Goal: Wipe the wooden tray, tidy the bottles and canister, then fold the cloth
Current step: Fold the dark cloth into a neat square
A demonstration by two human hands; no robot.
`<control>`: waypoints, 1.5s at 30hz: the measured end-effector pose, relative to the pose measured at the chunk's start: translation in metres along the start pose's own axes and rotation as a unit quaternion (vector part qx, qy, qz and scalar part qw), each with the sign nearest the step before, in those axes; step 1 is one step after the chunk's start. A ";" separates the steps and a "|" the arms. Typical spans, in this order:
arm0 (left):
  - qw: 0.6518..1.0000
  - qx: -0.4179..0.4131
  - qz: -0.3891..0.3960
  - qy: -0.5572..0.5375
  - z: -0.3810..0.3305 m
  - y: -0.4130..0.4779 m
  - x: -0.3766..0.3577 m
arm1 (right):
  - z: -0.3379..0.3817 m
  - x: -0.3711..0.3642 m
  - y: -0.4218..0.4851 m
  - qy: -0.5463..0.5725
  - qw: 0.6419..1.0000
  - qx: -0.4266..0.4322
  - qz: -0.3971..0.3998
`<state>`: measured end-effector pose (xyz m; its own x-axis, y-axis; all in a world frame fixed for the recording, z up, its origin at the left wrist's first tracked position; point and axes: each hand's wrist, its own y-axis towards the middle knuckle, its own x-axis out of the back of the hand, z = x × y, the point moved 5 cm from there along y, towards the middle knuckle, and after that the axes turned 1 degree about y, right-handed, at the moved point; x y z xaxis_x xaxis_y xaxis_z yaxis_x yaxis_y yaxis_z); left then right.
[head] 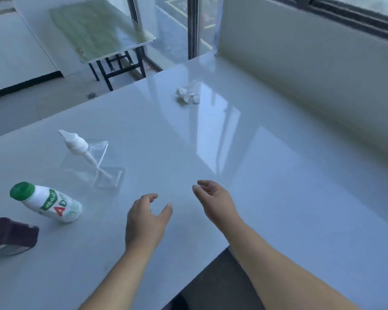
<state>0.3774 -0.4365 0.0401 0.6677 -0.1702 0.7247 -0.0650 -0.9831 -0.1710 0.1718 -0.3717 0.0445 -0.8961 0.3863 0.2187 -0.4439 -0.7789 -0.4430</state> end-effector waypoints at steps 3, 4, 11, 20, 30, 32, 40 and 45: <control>0.982 -0.091 0.155 0.060 -0.060 -0.048 -0.076 | -0.034 0.103 -0.043 -0.160 0.984 0.043 -0.068; 0.971 -0.117 0.196 0.076 -0.081 -0.069 -0.101 | -0.049 0.138 -0.060 -0.205 0.973 0.050 -0.094; 0.865 -0.245 0.408 0.160 -0.190 -0.257 -0.270 | -0.178 0.355 -0.211 -0.315 0.921 -0.028 -0.228; 0.762 -0.390 0.420 0.300 -0.221 -0.423 -0.381 | -0.323 0.455 -0.345 -0.312 0.915 -0.146 -0.212; 0.778 -0.429 0.401 0.224 -0.280 -0.434 -0.388 | -0.337 0.478 -0.351 -0.281 0.908 -0.124 -0.284; 0.811 -0.354 0.441 0.147 -0.308 -0.431 -0.392 | -0.320 0.489 -0.349 -0.263 0.911 -0.103 -0.299; 0.778 -0.200 0.595 -0.025 -0.421 -0.432 -0.409 | -0.247 0.516 -0.314 -0.021 0.948 -0.087 -0.306; 0.748 -0.158 0.642 -0.055 -0.458 -0.403 -0.420 | -0.244 0.544 -0.301 0.203 0.932 -0.071 -0.293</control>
<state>-0.2168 0.0007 0.1106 -0.0395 -0.9986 0.0358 -0.8656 0.0163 -0.5005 -0.1816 0.1933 0.0851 -0.4133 0.9019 0.1256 -0.8267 -0.3138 -0.4670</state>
